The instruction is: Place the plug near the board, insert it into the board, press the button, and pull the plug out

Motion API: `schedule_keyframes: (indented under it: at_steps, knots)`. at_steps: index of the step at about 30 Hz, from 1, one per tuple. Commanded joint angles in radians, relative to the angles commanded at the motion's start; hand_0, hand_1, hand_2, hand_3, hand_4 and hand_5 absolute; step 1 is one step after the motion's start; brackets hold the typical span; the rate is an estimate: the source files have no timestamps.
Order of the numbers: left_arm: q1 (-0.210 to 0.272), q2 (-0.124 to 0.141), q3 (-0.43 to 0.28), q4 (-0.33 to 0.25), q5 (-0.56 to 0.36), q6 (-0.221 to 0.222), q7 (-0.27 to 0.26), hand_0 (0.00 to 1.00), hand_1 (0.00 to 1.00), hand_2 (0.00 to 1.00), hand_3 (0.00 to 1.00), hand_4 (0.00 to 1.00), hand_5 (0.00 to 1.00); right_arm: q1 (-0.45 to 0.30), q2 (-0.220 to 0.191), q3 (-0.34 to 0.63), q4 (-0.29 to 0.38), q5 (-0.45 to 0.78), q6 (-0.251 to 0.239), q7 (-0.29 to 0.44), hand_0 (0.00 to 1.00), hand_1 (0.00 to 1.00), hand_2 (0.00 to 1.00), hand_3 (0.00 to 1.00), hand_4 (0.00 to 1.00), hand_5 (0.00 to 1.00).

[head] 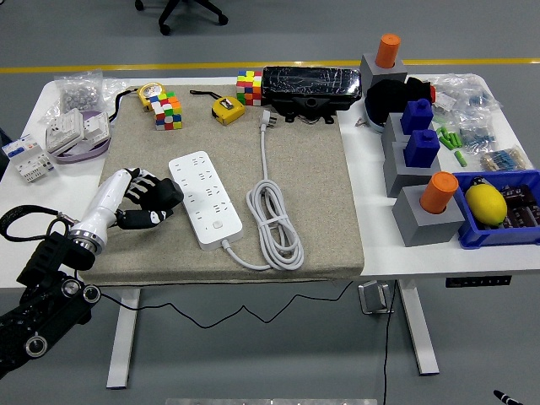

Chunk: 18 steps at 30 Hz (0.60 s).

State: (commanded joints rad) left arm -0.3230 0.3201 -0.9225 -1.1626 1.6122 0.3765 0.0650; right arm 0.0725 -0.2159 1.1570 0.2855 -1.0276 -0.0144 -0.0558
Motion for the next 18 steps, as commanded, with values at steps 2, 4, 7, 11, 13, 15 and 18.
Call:
schedule_keyframes:
  at_steps: [2,4,7,11,13,15,18]
  knots:
    - [-0.017,-0.004,0.015,0.006,-0.004,-0.01,-0.002,0.414,0.422,0.441,0.528,0.614,0.002,0.001,-0.001,-0.003,0.001,0.001,0.0,0.0,0.652,0.647,0.633,0.559,0.985,0.552]
    - [-0.031,-0.007,0.032,0.019,-0.006,-0.014,0.0,0.418,0.422,0.442,0.528,0.613,0.002,0.001,-0.001,-0.006,0.001,0.002,0.0,0.0,0.654,0.647,0.633,0.559,0.985,0.554]
    - [-0.046,-0.01,0.047,0.037,-0.007,-0.019,0.004,0.418,0.422,0.442,0.528,0.613,0.002,0.003,-0.003,-0.008,0.001,0.003,0.0,0.0,0.654,0.647,0.633,0.559,0.985,0.554]
    - [-0.059,-0.01,0.059,0.059,-0.009,-0.028,0.007,0.423,0.423,0.443,0.528,0.616,0.002,0.003,-0.003,-0.01,0.0,0.005,0.001,0.0,0.653,0.647,0.632,0.558,0.984,0.554]
    - [-0.067,-0.009,0.068,0.068,-0.008,-0.031,0.009,0.423,0.423,0.443,0.528,0.616,0.002,0.004,-0.004,-0.011,0.0,0.006,0.0,0.0,0.653,0.647,0.632,0.558,0.984,0.554]
    - [-0.07,-0.008,0.072,0.072,-0.006,-0.032,0.011,0.423,0.423,0.443,0.528,0.616,0.002,0.004,-0.005,-0.011,0.0,0.006,0.0,0.0,0.653,0.647,0.632,0.558,0.984,0.554]
    - [-0.075,-0.008,0.08,0.082,-0.006,-0.03,0.01,0.424,0.426,0.444,0.528,0.615,0.002,0.004,-0.006,-0.014,0.001,0.006,0.001,0.0,0.651,0.647,0.632,0.559,0.985,0.553]
